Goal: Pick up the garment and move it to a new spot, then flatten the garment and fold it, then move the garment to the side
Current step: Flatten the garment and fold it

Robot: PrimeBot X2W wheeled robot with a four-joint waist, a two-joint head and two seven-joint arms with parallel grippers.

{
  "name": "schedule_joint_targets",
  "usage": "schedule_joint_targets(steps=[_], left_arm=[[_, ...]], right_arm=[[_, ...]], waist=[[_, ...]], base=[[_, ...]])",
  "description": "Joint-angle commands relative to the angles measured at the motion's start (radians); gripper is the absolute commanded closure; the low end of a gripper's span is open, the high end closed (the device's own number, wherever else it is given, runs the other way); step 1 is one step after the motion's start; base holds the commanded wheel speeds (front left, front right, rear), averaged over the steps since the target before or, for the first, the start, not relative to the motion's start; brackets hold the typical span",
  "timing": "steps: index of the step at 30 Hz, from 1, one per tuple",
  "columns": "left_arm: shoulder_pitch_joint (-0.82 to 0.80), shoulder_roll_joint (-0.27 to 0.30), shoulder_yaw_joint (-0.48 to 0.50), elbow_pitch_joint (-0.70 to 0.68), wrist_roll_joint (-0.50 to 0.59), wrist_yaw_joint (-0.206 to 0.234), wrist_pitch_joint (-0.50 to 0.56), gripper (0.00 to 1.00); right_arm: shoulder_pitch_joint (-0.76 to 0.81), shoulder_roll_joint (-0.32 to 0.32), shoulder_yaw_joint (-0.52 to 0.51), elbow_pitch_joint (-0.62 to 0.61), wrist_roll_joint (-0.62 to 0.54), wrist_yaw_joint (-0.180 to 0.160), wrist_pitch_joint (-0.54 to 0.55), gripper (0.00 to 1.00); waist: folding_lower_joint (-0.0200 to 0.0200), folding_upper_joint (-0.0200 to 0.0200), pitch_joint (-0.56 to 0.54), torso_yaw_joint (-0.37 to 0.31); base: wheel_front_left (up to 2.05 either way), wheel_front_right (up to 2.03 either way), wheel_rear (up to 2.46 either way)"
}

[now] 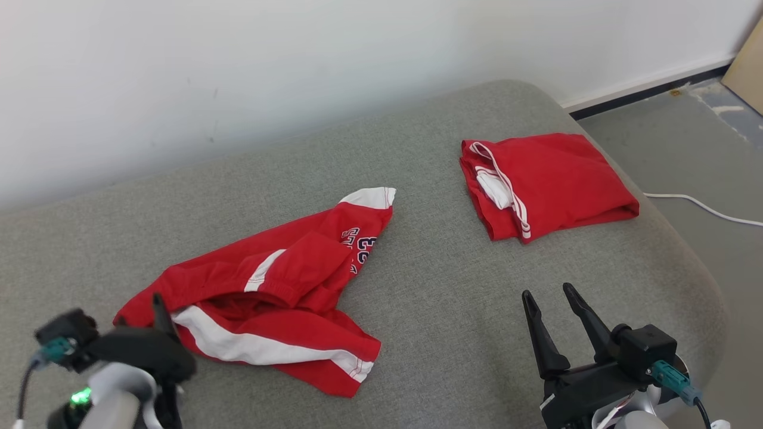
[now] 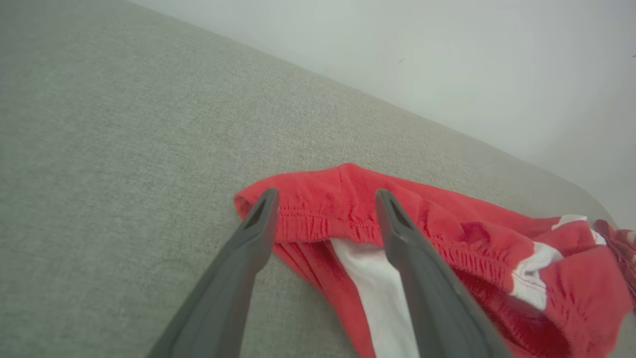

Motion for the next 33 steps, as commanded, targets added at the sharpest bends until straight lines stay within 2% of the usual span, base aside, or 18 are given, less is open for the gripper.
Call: schedule_joint_targets(steps=[1, 10, 16, 22, 29, 33], left_arm=[[0.031, -0.016, -0.006, -0.005, -0.006, -0.008, 0.014, 0.0], [0.087, -0.055, -0.122, -0.144, 0.049, -0.048, 0.048, 0.0], [0.068, -0.099, -0.179, -0.198, 0.037, -0.042, 0.142, 0.0], [0.028, -0.117, -0.116, -0.171, -0.024, -0.017, 0.158, 0.0], [-0.025, -0.089, -0.024, -0.082, -0.087, 0.04, 0.184, 0.0], [-0.027, -0.077, 0.005, -0.048, -0.107, 0.055, 0.18, 0.0]], right_arm=[[0.006, 0.0, 0.001, 0.0, -0.007, -0.003, 0.0, 0.0], [0.017, -0.001, -0.001, 0.0, -0.001, -0.003, 0.0, 0.0], [0.014, 0.007, 0.01, -0.002, 0.005, -0.003, 0.0, 0.0], [-0.003, 0.011, 0.013, -0.008, 0.011, -0.003, 0.0, 0.0], [-0.002, 0.013, -0.003, -0.009, 0.004, -0.003, 0.0, 0.0], [0.003, 0.015, -0.014, -0.013, 0.001, -0.003, 0.0, 0.0]], waist=[[0.0, 0.0, -0.009, 0.007], [0.0, 0.0, -0.025, 0.026], [0.0, 0.0, -0.022, 0.009], [0.0, 0.0, -0.003, -0.033], [0.0, 0.0, 0.018, -0.077], [0.0, 0.0, 0.023, -0.082]], base=[[0.0, 0.0, 0.0], [0.0, 0.0, 0.0], [0.0, 0.0, 0.0], [0.0, 0.0, 0.0], [0.0, 0.0, 0.0], [0.0, 0.0, 0.0]])
